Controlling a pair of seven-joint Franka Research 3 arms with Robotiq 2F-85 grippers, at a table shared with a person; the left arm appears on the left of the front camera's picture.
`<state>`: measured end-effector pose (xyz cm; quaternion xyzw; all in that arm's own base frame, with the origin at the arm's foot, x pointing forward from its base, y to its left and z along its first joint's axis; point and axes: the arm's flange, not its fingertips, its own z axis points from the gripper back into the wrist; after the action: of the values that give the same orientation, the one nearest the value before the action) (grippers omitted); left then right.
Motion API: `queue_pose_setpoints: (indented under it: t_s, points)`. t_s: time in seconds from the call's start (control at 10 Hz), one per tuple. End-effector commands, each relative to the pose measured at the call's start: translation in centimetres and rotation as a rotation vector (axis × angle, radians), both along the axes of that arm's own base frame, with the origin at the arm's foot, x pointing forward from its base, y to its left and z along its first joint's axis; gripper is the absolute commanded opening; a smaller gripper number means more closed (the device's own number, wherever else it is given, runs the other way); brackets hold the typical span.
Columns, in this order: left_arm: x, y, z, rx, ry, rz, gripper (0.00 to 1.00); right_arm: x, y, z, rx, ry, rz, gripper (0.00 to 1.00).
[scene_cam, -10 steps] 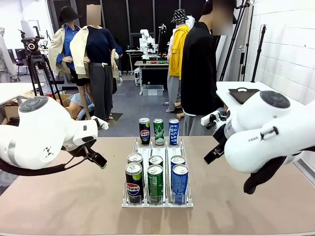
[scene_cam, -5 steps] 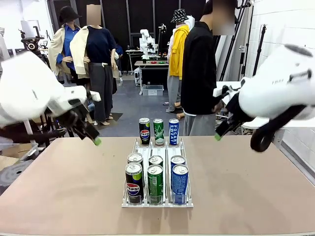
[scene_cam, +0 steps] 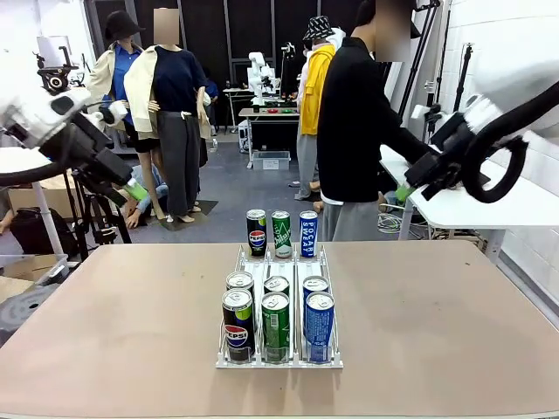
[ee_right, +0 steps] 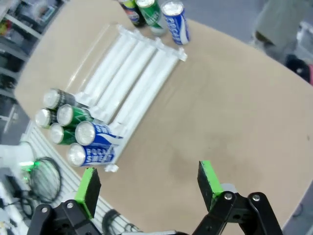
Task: Retrieve and hand over the desired beverage to the person.
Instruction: Pick up a can of the same type that the person held from the Automatic Can Dispenser.
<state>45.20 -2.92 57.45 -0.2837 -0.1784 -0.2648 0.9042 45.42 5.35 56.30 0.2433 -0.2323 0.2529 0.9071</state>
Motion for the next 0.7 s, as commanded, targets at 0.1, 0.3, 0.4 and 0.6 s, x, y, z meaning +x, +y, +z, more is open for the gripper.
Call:
queue_pose_setpoints:
  t_s: [0.1, 0.3, 0.4, 0.6]
  points:
    - [-1.9, 4.6, -2.0, -0.104, -0.028, 0.068, 1.00, -0.7, -7.0, -1.3, 0.229, 0.057, 0.029, 1.00]
    - [-3.2, 6.9, -3.7, -0.198, -0.073, 0.058, 1.00, -1.8, -11.0, -2.6, 0.320, 0.070, -0.009, 1.00]
    - [-3.6, 8.7, -3.8, -0.285, -0.097, 0.062, 1.00, -2.2, -12.9, -3.2, 0.376, 0.071, -0.017, 1.00]
    - [-4.6, 11.8, -2.9, -0.417, -0.171, 0.083, 1.00, -3.0, -15.2, -4.1, 0.515, 0.052, -0.004, 1.00]
